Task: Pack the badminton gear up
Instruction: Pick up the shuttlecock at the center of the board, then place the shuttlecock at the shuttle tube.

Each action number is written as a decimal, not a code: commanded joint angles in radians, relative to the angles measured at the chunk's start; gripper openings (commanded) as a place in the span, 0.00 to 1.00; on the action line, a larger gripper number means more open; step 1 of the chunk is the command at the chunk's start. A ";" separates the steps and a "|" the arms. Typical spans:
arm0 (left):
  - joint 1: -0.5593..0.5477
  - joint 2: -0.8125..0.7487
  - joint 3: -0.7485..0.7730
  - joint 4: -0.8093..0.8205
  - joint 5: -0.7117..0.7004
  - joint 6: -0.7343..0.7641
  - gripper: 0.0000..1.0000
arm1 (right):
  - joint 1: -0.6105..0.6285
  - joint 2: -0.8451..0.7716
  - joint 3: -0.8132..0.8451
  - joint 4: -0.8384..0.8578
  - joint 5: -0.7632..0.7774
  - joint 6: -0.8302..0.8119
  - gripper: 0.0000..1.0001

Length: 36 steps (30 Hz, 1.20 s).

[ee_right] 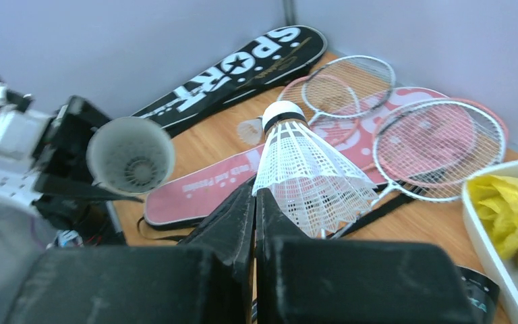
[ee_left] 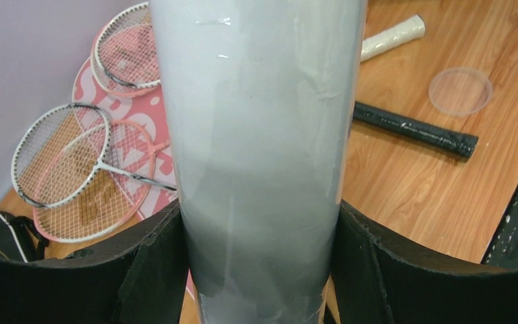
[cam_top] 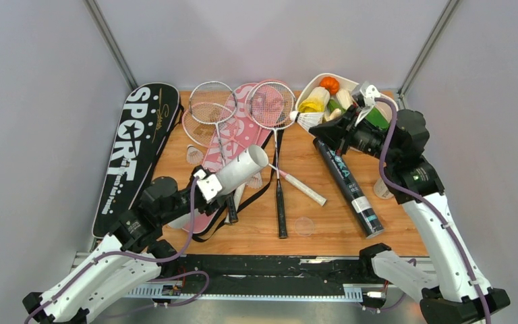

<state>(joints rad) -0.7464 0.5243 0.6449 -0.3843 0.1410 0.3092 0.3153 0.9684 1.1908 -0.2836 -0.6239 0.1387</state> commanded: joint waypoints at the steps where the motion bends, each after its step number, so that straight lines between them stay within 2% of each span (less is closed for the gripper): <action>1: 0.001 0.007 0.075 -0.036 -0.009 0.077 0.33 | 0.016 -0.025 0.044 -0.141 -0.222 -0.064 0.00; 3: 0.001 0.018 0.082 -0.062 -0.012 0.096 0.33 | 0.034 -0.035 0.043 -0.150 -0.284 -0.071 0.00; 9: 0.001 0.041 0.111 -0.098 0.001 0.099 0.33 | 0.109 -0.023 0.049 -0.192 -0.334 -0.101 0.00; 20: 0.001 0.039 0.129 -0.149 0.067 0.159 0.33 | 0.331 0.121 0.085 -0.205 -0.258 -0.195 0.00; 28: 0.001 0.016 0.120 -0.166 0.097 0.259 0.32 | 0.406 0.234 0.144 -0.267 -0.233 -0.263 0.00; 36: 0.001 0.017 0.110 -0.152 0.102 0.292 0.32 | 0.454 0.303 0.175 -0.282 -0.222 -0.284 0.00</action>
<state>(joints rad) -0.7460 0.5518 0.7212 -0.5945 0.2115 0.5491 0.7521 1.2491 1.3163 -0.5686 -0.8536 -0.0994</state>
